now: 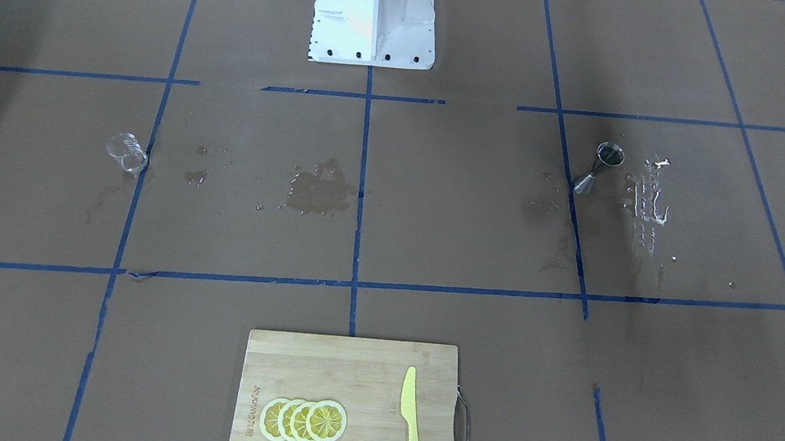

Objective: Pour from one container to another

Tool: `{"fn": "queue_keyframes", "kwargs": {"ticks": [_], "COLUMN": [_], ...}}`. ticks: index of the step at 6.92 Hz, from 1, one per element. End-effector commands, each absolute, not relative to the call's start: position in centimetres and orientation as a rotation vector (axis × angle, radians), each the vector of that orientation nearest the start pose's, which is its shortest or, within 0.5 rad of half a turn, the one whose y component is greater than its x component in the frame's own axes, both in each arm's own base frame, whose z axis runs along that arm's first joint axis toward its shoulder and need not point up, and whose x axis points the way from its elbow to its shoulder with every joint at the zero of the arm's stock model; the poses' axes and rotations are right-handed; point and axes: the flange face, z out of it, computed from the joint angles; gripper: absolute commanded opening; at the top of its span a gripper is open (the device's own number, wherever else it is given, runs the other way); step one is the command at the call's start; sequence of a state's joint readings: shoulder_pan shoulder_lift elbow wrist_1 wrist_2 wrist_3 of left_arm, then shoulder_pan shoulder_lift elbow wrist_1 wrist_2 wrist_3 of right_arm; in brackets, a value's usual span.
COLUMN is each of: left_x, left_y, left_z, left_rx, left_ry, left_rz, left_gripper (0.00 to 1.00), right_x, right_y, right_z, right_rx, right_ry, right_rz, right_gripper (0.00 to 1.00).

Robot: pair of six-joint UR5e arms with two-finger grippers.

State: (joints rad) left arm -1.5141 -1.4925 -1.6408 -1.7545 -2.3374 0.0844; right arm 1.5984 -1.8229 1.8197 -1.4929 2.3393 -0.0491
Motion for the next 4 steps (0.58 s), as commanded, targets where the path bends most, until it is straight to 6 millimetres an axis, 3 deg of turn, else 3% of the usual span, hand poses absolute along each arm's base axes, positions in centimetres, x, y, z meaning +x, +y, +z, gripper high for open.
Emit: {"fn": "queue_keyframes", "kwargs": {"ticks": [1, 4], "left_x": [-3.77, -3.77], "left_y": [-47.25, -47.18], "left_z": [64.41, 64.88], "left_rx": [0.176, 0.165], "left_ry": [0.761, 0.761], "left_rz": [0.2, 0.196], "left_gripper": [1.0, 1.0], "right_x": [7.49, 7.5], "right_y": [-38.97, -39.05], "right_z": [63.8, 63.73], "right_rx": [0.107, 0.11], "right_ry": [-0.765, -0.763], "right_rz": [-0.052, -0.053], "right_gripper": [1.0, 1.0]}}
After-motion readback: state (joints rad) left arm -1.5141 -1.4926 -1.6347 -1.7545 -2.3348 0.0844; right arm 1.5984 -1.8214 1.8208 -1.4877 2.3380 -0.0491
